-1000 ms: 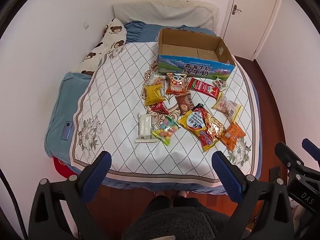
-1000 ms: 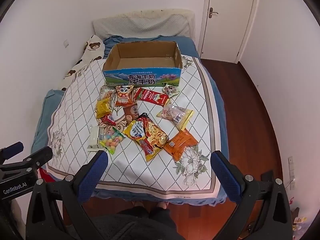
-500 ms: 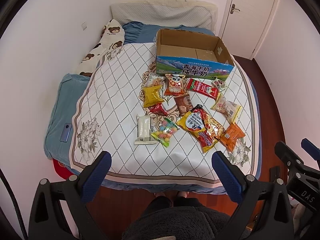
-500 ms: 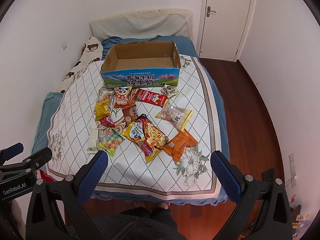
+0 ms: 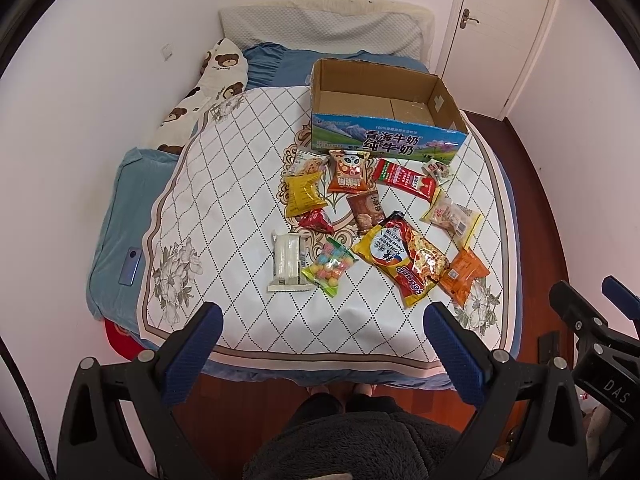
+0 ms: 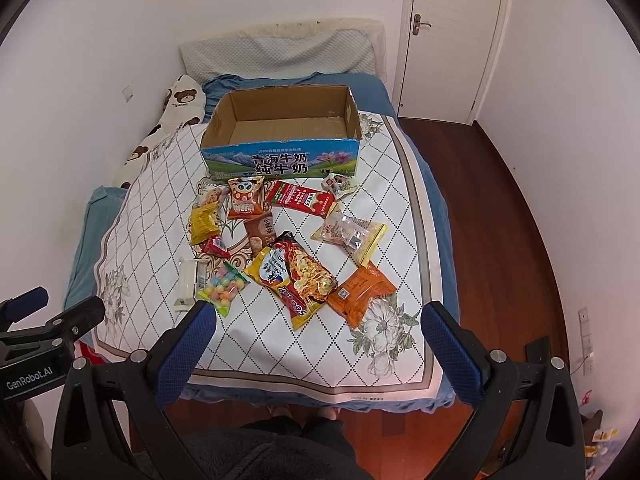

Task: Organize snacks

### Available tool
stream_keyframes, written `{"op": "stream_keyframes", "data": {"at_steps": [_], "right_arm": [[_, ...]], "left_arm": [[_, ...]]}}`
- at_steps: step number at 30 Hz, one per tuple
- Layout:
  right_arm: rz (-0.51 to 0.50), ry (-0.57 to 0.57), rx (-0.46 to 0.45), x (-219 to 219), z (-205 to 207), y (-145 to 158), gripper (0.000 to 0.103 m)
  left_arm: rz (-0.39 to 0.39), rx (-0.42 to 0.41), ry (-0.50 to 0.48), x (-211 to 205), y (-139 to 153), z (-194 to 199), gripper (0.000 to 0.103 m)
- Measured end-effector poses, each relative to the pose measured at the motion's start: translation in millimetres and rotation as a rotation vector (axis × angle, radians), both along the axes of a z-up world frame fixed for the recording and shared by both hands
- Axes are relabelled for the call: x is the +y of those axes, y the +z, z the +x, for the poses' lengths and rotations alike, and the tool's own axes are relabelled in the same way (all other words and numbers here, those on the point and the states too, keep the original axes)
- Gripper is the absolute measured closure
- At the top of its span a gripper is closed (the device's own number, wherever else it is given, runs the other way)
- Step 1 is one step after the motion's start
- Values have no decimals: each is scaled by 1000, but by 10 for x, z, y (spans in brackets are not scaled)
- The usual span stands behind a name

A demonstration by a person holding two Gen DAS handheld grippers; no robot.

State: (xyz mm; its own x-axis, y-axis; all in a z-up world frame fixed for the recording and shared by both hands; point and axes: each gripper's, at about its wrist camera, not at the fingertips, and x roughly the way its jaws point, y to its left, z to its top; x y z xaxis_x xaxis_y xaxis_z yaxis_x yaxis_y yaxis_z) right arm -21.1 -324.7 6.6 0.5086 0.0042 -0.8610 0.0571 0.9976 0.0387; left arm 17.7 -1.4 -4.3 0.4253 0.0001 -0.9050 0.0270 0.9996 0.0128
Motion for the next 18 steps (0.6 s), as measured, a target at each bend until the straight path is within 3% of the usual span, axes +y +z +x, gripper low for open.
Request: {"op": "stream_keyframes", "data": {"at_steps": [18], "right_arm": [[4, 2, -2, -10, 53, 27, 0]], "left_arm": [[-4, -3, -3, -33, 19, 34, 0]]}}
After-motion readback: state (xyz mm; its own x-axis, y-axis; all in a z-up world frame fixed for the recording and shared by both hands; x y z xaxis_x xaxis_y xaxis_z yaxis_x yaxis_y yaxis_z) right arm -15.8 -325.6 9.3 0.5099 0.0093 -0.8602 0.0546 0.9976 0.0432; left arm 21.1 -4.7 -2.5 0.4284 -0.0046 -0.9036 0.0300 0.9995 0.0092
